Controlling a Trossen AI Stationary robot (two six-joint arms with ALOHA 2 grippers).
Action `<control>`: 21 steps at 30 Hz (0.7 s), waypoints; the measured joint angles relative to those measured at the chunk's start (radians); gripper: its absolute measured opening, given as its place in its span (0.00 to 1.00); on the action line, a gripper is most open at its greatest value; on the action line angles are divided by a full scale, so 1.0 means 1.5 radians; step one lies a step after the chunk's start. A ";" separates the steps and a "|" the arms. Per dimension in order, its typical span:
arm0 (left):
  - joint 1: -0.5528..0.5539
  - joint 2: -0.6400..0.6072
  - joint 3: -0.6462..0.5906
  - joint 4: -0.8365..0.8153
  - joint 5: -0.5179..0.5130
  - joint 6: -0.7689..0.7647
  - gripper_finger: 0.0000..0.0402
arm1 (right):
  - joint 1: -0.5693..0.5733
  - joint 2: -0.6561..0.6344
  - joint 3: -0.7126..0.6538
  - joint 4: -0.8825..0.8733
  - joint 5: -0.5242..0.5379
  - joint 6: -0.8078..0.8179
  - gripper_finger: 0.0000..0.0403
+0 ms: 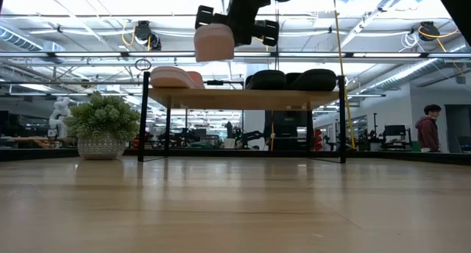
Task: Pick and place slides into the shelf
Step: Put the pink slipper on the shelf
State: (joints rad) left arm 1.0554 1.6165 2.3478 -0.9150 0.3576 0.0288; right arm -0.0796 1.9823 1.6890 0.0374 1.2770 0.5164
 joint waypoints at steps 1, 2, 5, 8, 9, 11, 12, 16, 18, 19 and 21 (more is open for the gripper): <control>0.000 0.000 0.000 0.000 0.000 0.000 0.18 | -0.001 0.000 0.000 -0.005 0.000 0.000 0.00; 0.000 0.000 0.000 0.000 0.000 0.000 0.18 | -0.002 0.000 0.000 -0.010 0.000 0.002 0.00; 0.000 0.000 0.000 0.000 0.000 0.000 0.18 | -0.005 0.000 0.000 -0.037 0.000 0.035 0.00; 0.000 0.000 0.000 0.000 0.001 0.004 0.18 | -0.009 0.000 0.000 -0.075 -0.014 0.075 0.00; 0.000 0.000 0.000 0.000 0.001 0.007 0.18 | -0.011 0.000 0.000 -0.086 -0.023 0.088 0.00; 0.000 0.000 0.000 0.000 0.001 0.010 0.18 | -0.014 0.000 0.000 -0.106 -0.035 0.109 0.00; 0.000 0.000 0.000 0.000 0.001 0.010 0.18 | -0.016 0.000 0.000 -0.112 -0.038 0.119 0.00; 0.000 0.000 0.000 0.000 0.001 0.010 0.18 | -0.021 0.000 0.000 -0.144 -0.042 0.142 0.00; 0.000 0.000 0.000 -0.001 0.001 0.012 0.18 | -0.024 0.000 0.000 -0.153 -0.051 0.157 0.00; 0.000 0.000 0.000 0.000 0.001 0.012 0.18 | -0.025 0.000 0.000 -0.159 -0.053 0.165 0.00; 0.000 0.000 0.000 0.000 0.002 0.013 0.18 | -0.029 0.000 0.000 -0.176 -0.071 0.184 0.00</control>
State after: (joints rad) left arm 1.0554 1.6165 2.3478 -0.9155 0.3603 0.0481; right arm -0.1231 1.9823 1.6886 -0.2270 1.1711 0.7921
